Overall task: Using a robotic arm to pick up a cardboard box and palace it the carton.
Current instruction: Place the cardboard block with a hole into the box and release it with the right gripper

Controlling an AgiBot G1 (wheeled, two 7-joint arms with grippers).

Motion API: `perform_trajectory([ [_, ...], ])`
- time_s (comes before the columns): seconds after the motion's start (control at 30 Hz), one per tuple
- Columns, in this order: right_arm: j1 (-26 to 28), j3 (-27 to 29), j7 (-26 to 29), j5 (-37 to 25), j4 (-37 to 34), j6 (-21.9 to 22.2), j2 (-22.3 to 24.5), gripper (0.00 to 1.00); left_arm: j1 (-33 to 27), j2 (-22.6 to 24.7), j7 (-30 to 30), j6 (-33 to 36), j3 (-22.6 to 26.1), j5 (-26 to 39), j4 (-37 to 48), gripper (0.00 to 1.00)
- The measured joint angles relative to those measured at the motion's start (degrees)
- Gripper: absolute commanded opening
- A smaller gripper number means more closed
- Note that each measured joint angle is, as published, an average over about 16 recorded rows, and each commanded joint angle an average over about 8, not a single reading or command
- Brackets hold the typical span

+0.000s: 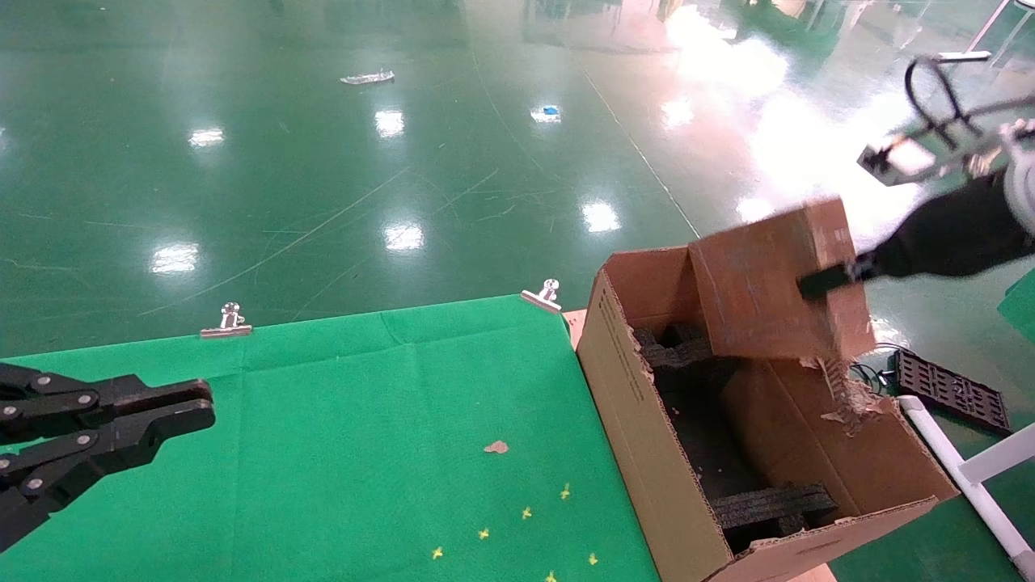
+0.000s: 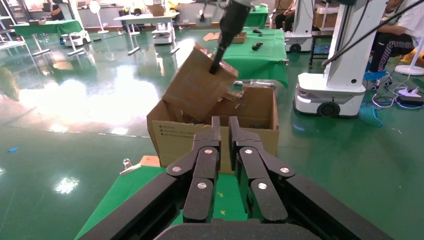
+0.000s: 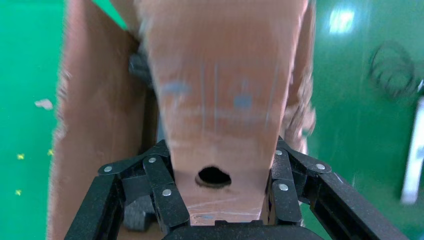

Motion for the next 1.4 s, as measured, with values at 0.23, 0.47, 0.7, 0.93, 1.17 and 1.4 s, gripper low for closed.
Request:
perform_trajectory([
  [0.23,-4.0,-1.0,-1.4,0.3,-6.6,-1.4,-1.5,0.0,0.0,0.0,0.0,0.0,0.0,0.0,0.0,1.0],
  [0.47,-6.2,-2.2,-2.6,-0.7,-12.2,-3.6,-3.5,0.0,0.0,0.0,0.0,0.0,0.0,0.0,0.0,1.0],
  [0.7,-8.4,-3.4,-2.5,-1.9,-16.8,-4.4,-5.8,0.0,0.0,0.0,0.0,0.0,0.1,0.0,0.0,1.0],
  [0.93,-11.6,-3.7,-1.9,-2.2,-20.2,-2.4,-8.2,0.0,0.0,0.0,0.0,0.0,0.1,-0.1,0.0,1.0],
  [1.17,-16.3,-3.4,-1.3,-1.6,-22.3,1.2,-10.7,0.0,0.0,0.0,0.1,0.0,0.1,-0.1,0.0,1.0],
  [1.4,-22.2,-2.9,-0.9,-0.6,-23.9,6.1,-13.0,0.0,0.0,-0.1,0.1,-0.1,0.1,-0.1,0.0,1.0],
])
